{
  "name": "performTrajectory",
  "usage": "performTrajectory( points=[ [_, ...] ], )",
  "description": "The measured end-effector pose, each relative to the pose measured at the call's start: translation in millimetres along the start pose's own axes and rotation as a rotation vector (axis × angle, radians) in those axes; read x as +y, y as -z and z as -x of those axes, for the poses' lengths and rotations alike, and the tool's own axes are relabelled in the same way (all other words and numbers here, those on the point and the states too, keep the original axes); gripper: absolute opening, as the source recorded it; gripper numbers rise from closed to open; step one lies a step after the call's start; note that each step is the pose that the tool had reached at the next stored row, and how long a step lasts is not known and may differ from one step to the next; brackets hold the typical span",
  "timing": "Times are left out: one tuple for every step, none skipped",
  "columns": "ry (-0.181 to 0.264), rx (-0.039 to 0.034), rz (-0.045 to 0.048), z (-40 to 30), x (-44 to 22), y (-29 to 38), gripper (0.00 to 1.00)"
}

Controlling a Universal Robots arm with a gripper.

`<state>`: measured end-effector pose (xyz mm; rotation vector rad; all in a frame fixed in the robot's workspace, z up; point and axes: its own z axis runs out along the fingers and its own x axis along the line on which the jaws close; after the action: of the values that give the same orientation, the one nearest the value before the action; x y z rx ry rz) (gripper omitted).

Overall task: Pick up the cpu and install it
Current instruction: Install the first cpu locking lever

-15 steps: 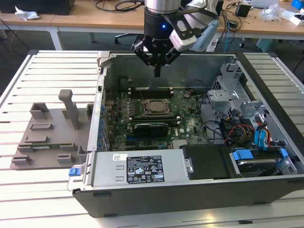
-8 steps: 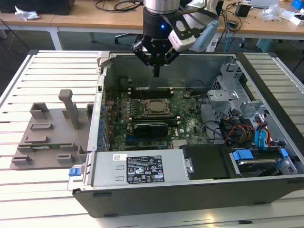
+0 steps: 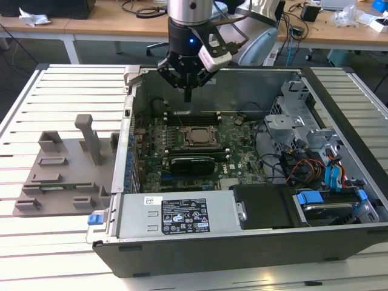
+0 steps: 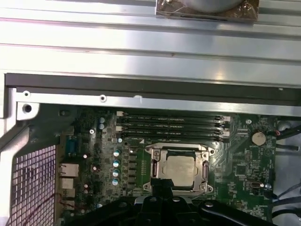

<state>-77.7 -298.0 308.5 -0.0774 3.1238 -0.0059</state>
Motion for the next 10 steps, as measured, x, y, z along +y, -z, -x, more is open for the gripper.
performTrajectory(
  points=[
    [0.0,0.0,0.0,-2.7,1.2,-1.3,0.11],
    [0.0,0.0,0.0,-5.4,2.3,-2.8,0.11],
    [0.0,0.0001,-0.0001,-8.0,3.3,-4.3,0.11],
    [0.0,-0.0001,0.0,-10.4,4.5,-6.1,0.11],
    [0.0,-0.0002,0.0001,-12.8,5.6,-7.9,0.11],
    [0.0,-0.0001,0.0,-17.6,8.1,-11.4,0.11],
    [0.0,-0.0001,0.0,-21.4,10.4,-14.6,0.11],
    [0.0,0.0,-0.0001,-24.3,12.2,-17.1,0.11],
    [0.0,0.0,-0.0001,-25.8,13.3,-18.7,0.11],
    [0.0,0.0,-0.0001,-27.7,15.0,-21.1,0.11]
  ],
)
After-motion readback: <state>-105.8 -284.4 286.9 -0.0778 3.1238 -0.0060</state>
